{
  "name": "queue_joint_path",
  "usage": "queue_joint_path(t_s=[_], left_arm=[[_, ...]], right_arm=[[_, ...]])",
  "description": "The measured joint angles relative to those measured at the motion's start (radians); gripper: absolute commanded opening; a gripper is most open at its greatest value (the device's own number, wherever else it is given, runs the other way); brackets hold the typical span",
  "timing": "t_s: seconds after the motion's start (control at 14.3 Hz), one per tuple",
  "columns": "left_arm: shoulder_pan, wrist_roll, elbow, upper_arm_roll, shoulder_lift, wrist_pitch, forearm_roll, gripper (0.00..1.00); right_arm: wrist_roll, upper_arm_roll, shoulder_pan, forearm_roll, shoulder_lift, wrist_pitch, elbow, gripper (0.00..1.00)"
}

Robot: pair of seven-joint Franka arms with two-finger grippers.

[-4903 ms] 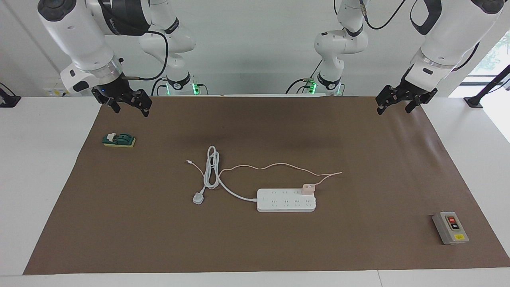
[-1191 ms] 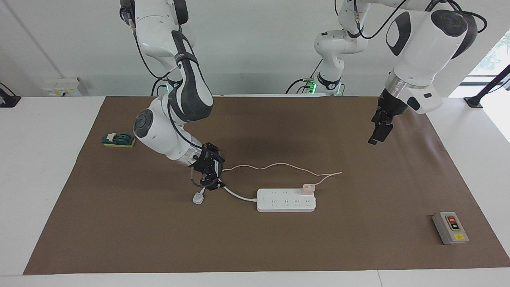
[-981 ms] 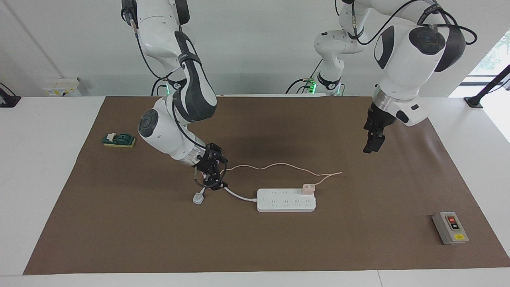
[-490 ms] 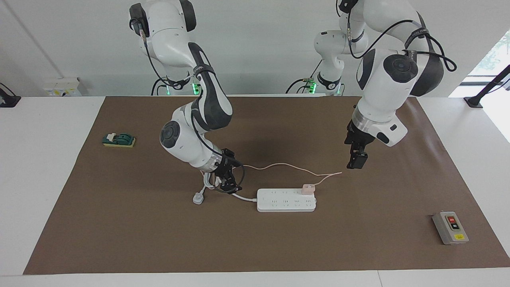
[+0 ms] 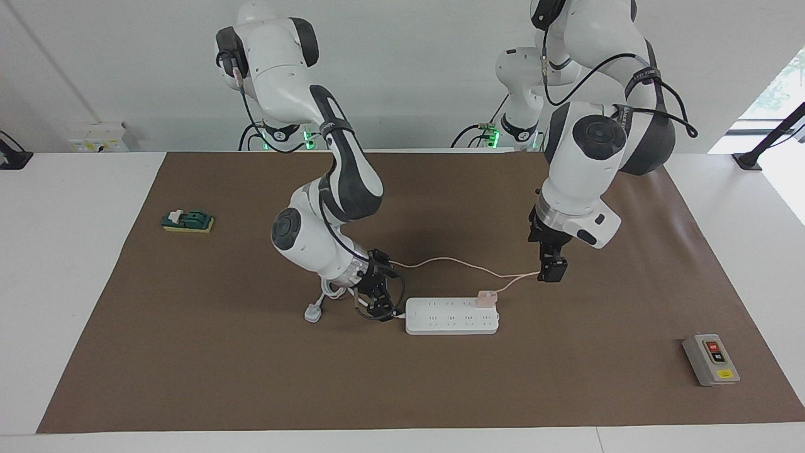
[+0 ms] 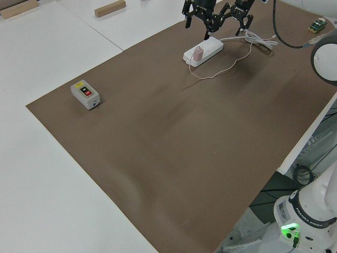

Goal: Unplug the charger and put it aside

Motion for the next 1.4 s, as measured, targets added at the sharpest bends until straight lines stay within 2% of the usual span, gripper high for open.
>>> queue_joint_path(t_s=[0.49, 0.84, 1.4], left_arm=[[-0.038, -0.054, 0.062, 0.001, 0.105, 0.04, 0.002, 1.0], [-0.058, -0.068, 0.064, 0.001, 0.142, 0.106, 0.002, 1.0], [-0.082, -0.069, 0.064, 0.001, 0.172, 0.13, 0.002, 1.0]], right_arm=[[0.0, 0.005, 0.017, 0.002, 0.08, 0.062, 0.065, 1.0], [0.0, 0.016, 0.023, 0.002, 0.102, 0.1, 0.071, 1.0], [-0.001, 0.017, 0.04, 0.002, 0.105, 0.119, 0.072, 1.0]])
